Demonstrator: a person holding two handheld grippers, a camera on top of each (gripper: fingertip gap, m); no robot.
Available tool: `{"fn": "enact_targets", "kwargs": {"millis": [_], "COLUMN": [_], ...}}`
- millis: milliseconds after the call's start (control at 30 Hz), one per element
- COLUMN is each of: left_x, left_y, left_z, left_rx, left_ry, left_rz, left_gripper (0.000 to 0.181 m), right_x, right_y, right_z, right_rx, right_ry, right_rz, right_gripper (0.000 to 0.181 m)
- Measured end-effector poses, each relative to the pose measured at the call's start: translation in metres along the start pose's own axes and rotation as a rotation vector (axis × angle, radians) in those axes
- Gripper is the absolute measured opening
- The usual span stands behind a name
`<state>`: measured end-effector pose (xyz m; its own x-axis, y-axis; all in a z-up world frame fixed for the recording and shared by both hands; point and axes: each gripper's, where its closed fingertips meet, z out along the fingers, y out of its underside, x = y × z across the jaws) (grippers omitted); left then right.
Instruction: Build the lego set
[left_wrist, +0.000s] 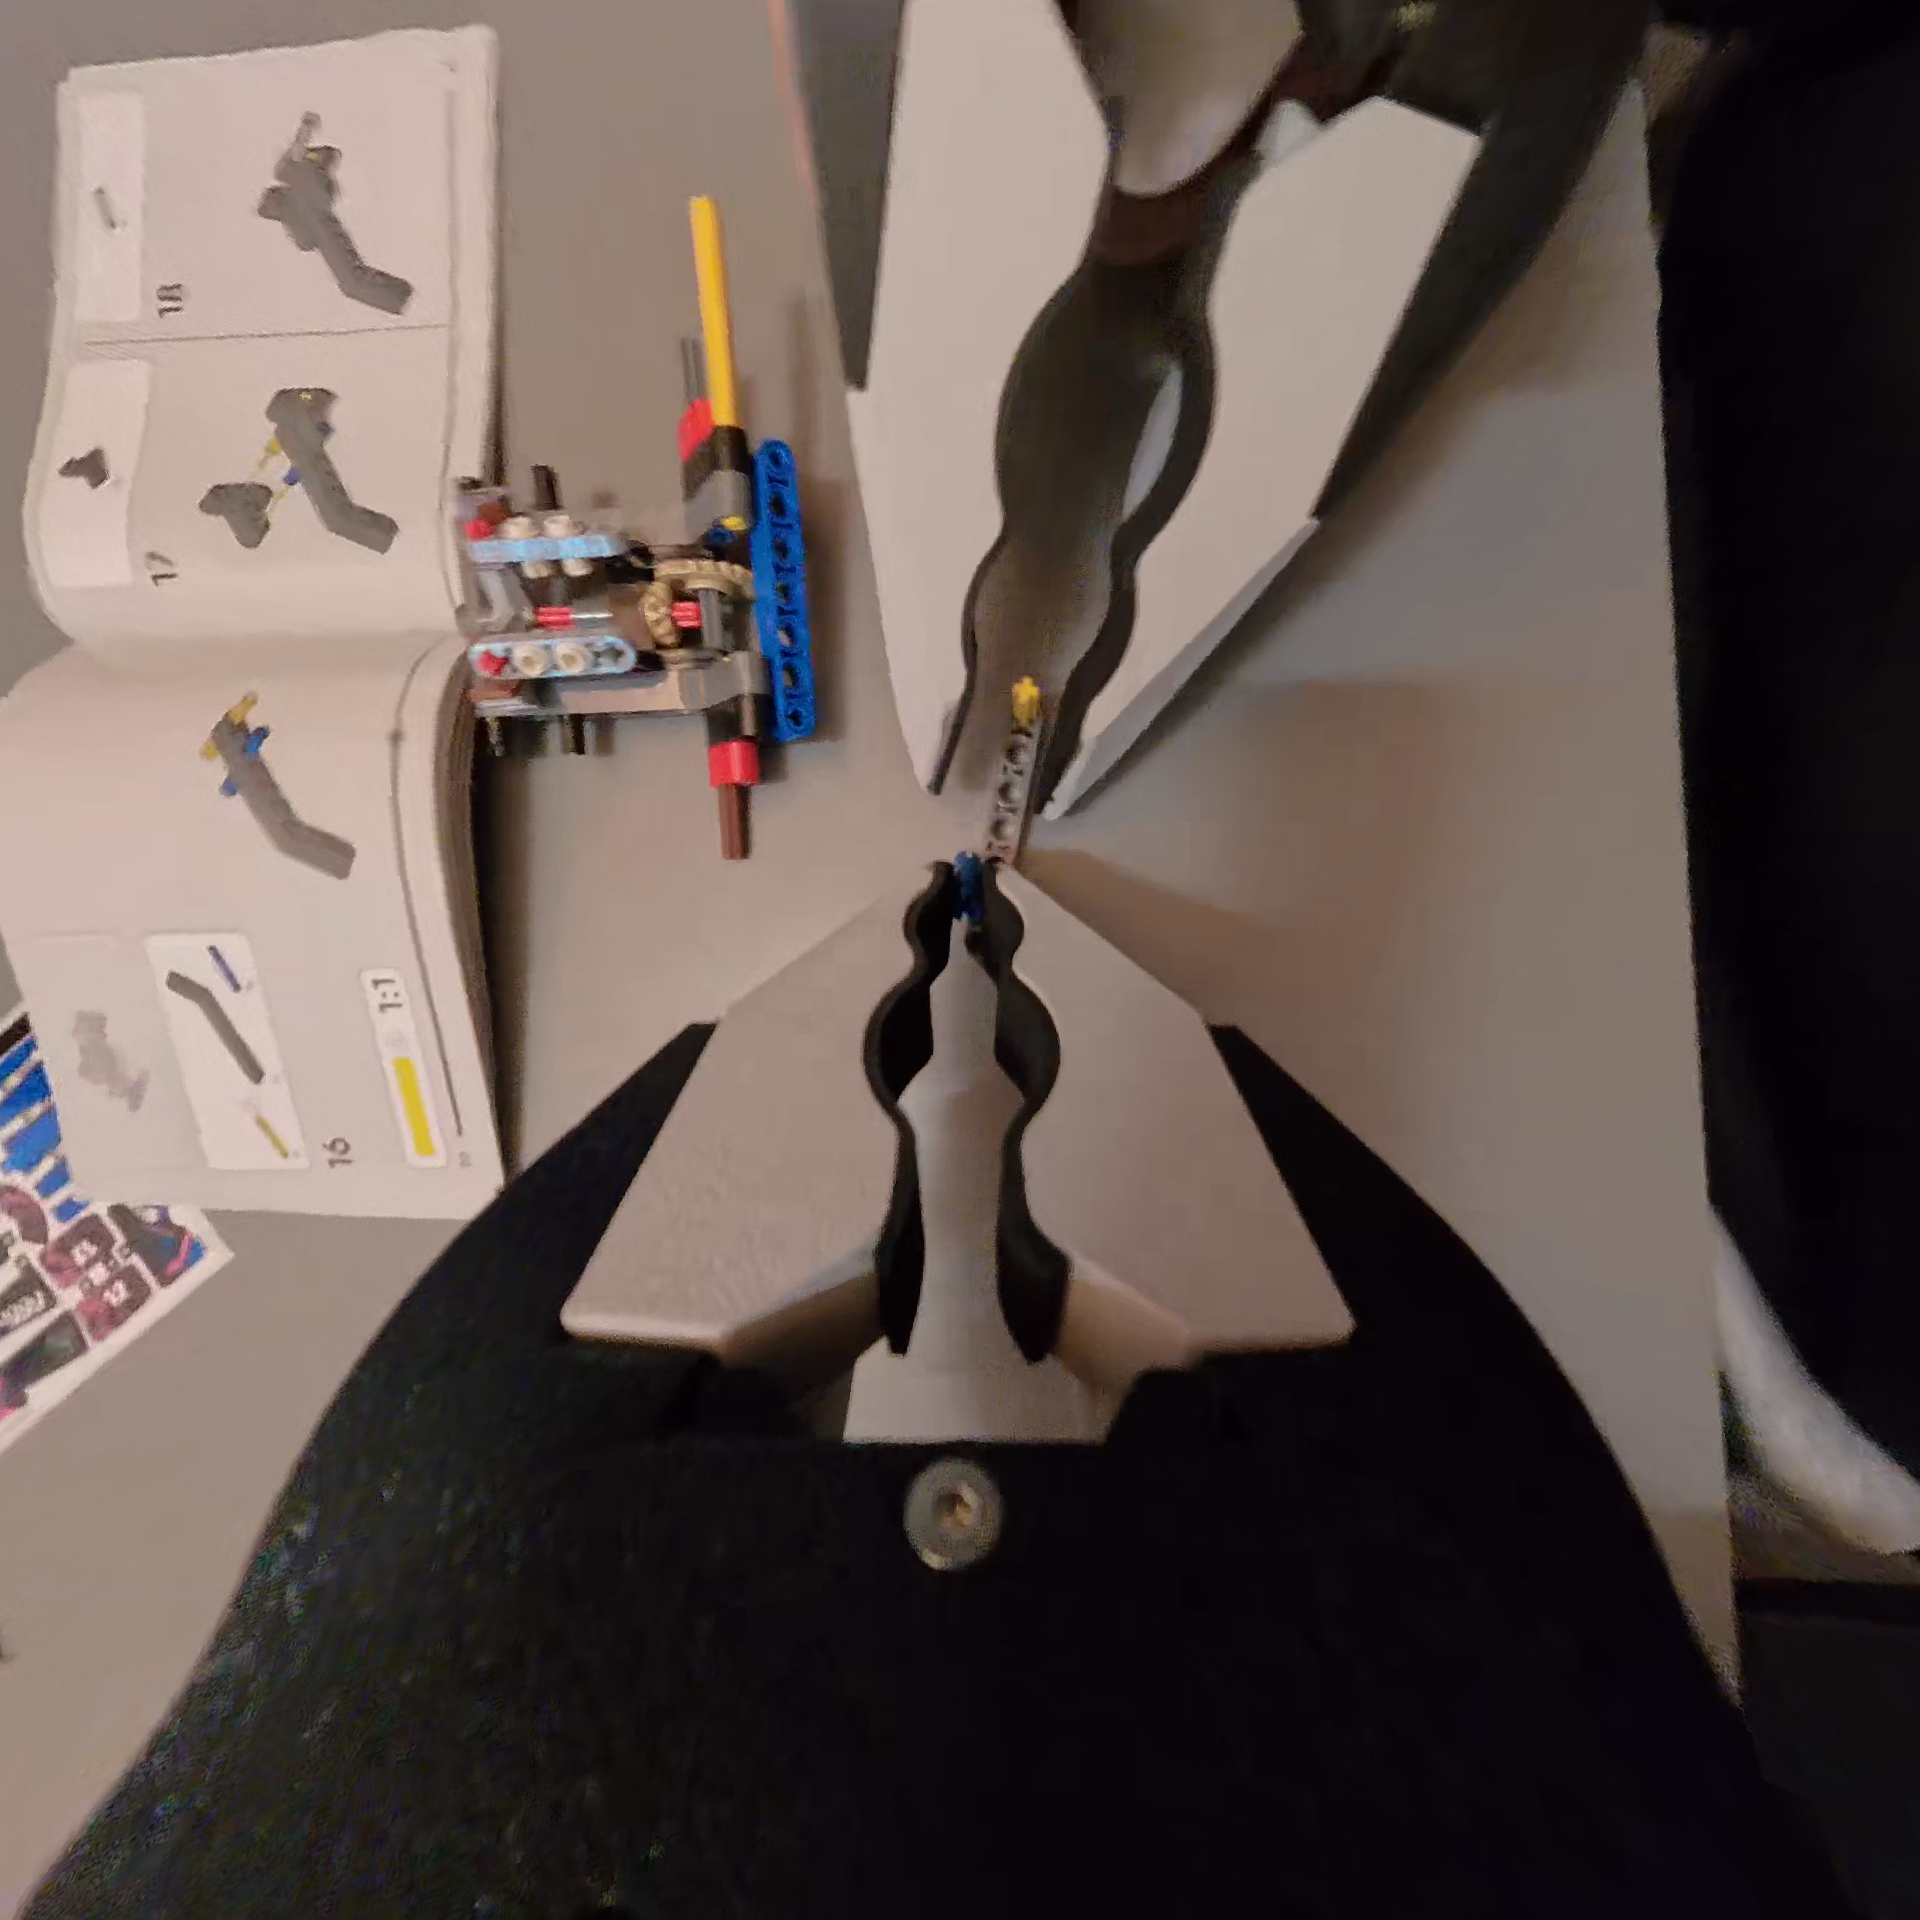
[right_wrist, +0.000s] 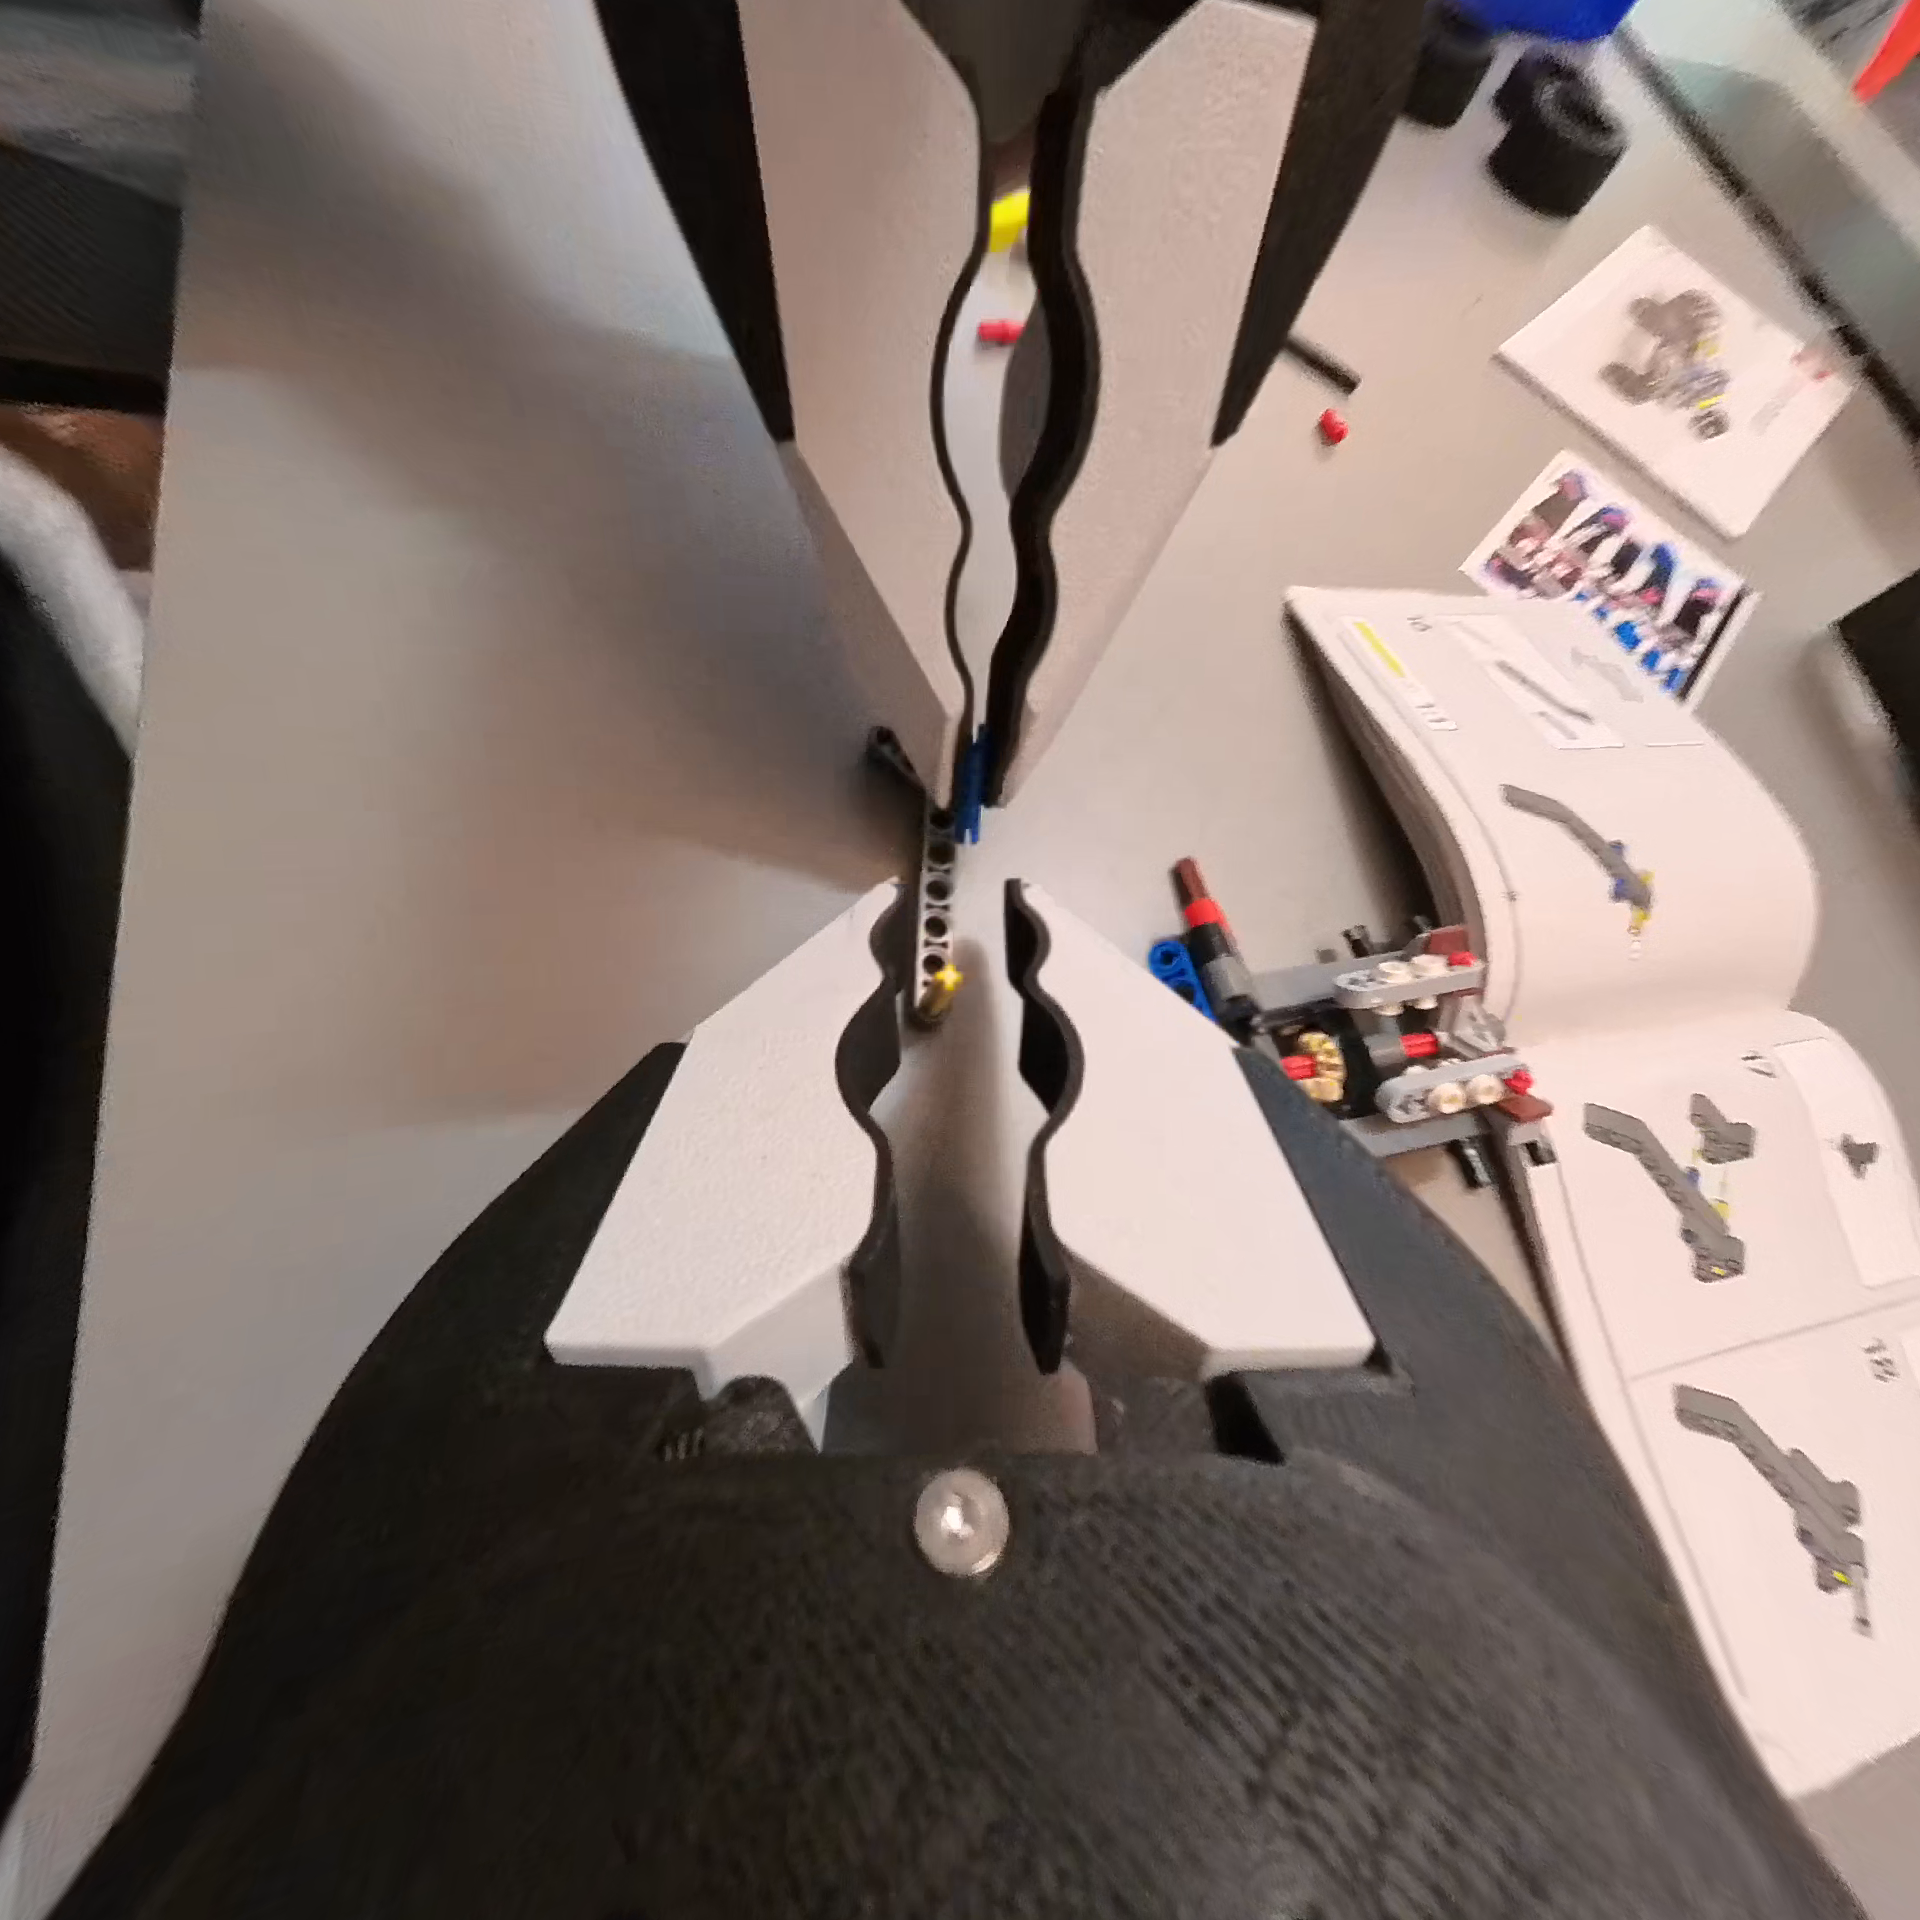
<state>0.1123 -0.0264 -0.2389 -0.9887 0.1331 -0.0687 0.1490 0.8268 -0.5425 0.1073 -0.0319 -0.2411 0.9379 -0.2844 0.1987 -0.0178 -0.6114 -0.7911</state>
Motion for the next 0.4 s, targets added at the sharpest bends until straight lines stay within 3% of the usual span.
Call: {"fn": "enact_targets", "kwargs": {"millis": [133,200,400], "left_x": [-0.004,0.000,-0.001], "left_y": [-0.015,-0.027,-0.041], "left_z": [-0.020,-0.030,-0.043], "left_rx": [0.127,0.205,0.255], "left_ry": [0.007,0.042,0.039], "left_rz": [-0.103,-0.134,-0.155], "left_gripper": [0.002,0.001,0.001], "right_x": [0.009,0.014,0.012], "right_y": [-0.024,-0.033,-0.046], "right_z": [-0.018,-0.025,-0.033], "right_rx": [0.106,0.157,0.211], "right_ry": [0.114,0.190,0.292], "right_rz": [-0.047,-0.104,-0.206], "right_gripper": [0.020,0.012,0.009]}}
